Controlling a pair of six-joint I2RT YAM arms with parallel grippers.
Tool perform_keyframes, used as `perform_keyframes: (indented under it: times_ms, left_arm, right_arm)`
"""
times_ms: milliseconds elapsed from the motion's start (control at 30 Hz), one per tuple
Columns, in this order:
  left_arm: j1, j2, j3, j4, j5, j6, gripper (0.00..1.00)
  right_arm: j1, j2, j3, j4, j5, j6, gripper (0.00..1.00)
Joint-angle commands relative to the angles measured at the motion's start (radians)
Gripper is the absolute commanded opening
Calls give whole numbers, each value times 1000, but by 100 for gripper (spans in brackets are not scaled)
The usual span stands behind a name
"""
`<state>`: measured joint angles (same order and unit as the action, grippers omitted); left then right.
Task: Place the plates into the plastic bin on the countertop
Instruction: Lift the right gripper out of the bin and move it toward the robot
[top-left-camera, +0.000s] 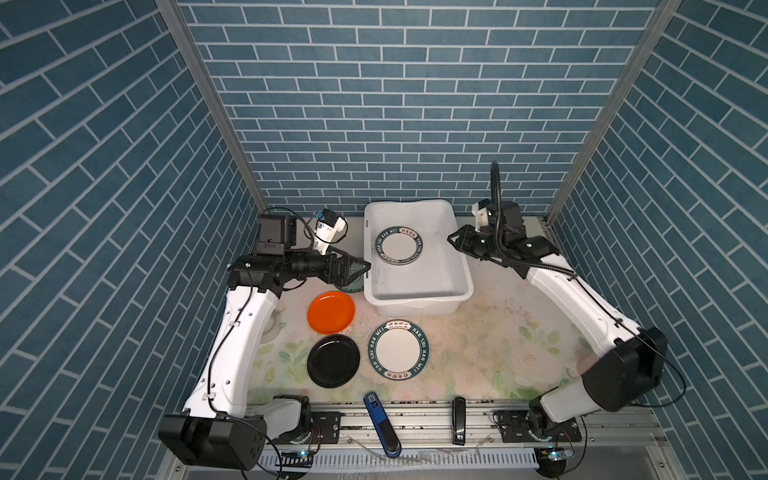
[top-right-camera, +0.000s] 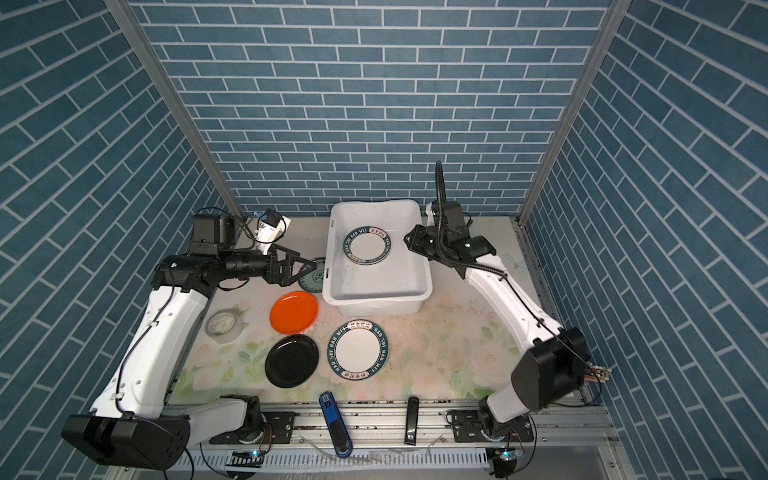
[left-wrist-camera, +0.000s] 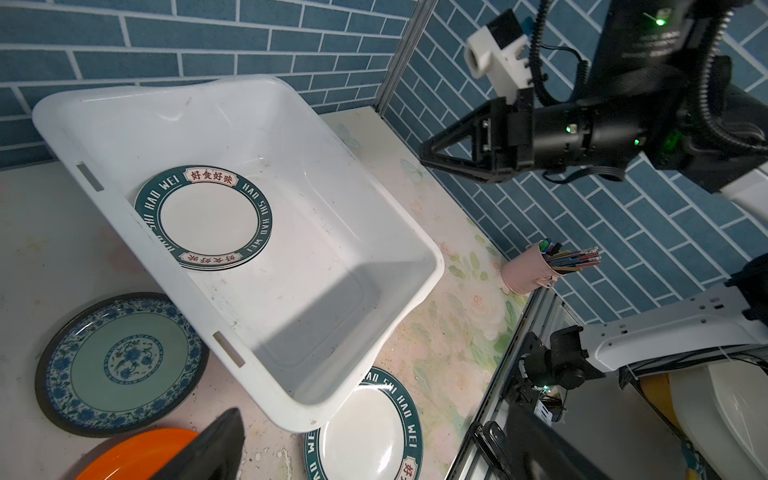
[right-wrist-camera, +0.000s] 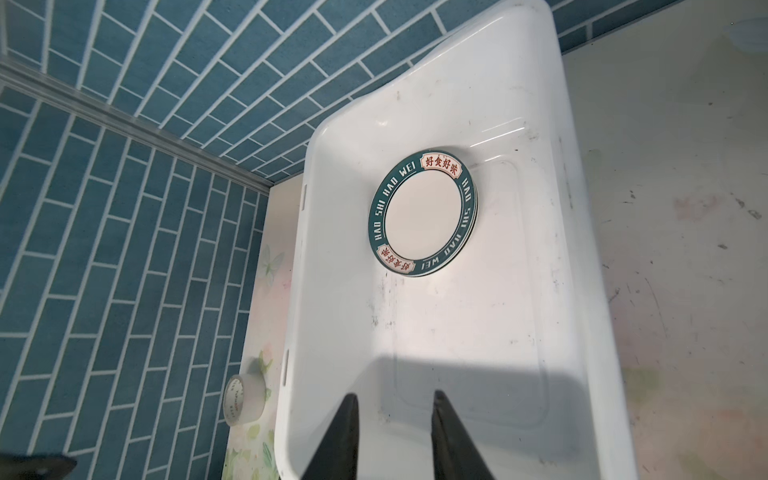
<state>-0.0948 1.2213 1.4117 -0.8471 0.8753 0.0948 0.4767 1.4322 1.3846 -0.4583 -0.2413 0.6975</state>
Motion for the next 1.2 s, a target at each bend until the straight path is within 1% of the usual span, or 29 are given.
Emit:
perform_keyframes:
  times_ms: [0,200,300,400,500,633,833,1167]
  left_arm:
    - [6,-1,-20,2,-9,18,99]
    - [6,20,-8,-11,-29,25,97]
    - [6,24,6,-32,-45,39,96]
    - [6,12,-18,-16,-52,39,96]
    - [6,16,-23,-13,-49,34,96]
    - [6,6,-20,-8,-45,32,97]
    - [7,-12,-48,9,-51,18,98]
    - [13,4,-46,17,-55,-1,99]
  right_arm:
    - [0,-170,-136,5,-54,-34,31]
    - [1,-441,-362,-15,-112,22,31]
    - [1,-555,-445,-57,-116,45,31]
    - [0,-634,-497,-125,-103,57,32]
    - [1,-699,-555,-146,-111,87,32]
    - [0,-751,-619,-160,-102,120,33]
    - [1,-810,-690,-137,-123,174,34]
    - [0,-872,-806,-112,-228,218,38]
